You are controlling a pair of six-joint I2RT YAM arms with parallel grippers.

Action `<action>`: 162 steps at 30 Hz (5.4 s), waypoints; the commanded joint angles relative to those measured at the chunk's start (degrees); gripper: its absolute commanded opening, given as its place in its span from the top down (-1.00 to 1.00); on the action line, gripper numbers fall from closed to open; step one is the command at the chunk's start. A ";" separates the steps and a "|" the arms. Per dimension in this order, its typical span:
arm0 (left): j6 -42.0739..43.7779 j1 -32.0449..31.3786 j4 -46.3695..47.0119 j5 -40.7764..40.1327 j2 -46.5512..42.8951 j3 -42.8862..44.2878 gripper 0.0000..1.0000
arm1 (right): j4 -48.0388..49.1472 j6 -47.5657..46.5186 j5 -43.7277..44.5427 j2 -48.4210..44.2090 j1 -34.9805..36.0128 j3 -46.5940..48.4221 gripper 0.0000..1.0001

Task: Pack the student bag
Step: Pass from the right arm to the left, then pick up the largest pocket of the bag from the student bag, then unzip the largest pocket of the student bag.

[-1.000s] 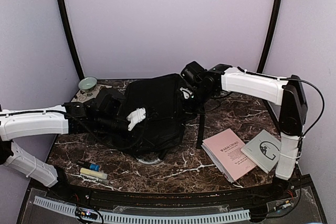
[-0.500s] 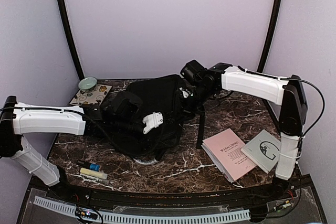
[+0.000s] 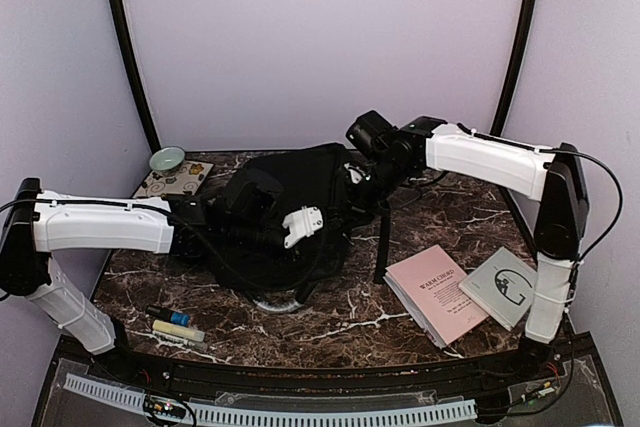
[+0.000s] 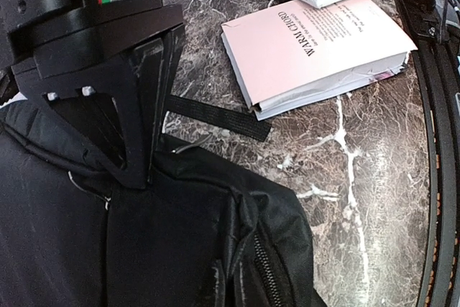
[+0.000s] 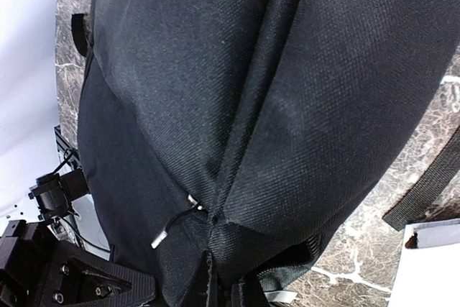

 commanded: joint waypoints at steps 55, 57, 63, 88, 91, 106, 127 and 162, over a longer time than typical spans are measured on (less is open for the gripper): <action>-31.13 9.15 8.17 25.08 -6.74 3.62 1.00 | 52.82 -43.39 4.10 -31.58 -0.40 -43.70 0.44; -31.24 9.15 8.09 25.18 -6.78 3.54 1.00 | 52.76 -43.72 5.07 -31.11 -0.36 -43.35 0.51; -31.07 9.15 8.00 25.12 -7.02 3.46 1.00 | 52.71 -44.21 5.13 -30.55 -0.21 -42.88 0.77; -38.50 9.15 -6.07 8.78 5.19 17.44 1.00 | 27.04 -45.27 9.69 -32.94 7.92 -34.01 1.00; -38.95 9.15 -6.93 9.42 7.23 20.04 1.00 | 27.43 -43.92 11.23 -32.73 9.06 -34.25 1.00; -49.90 9.24 -10.95 10.45 17.66 34.16 1.00 | 29.31 -39.29 12.10 -26.16 12.95 -28.75 1.00; -79.57 13.81 12.45 20.17 17.72 35.95 1.00 | 45.88 -37.43 21.51 -32.14 13.99 -40.13 1.00; -93.21 18.38 31.55 6.90 22.77 45.25 1.00 | 52.00 -31.15 34.76 -24.43 20.32 -41.54 1.00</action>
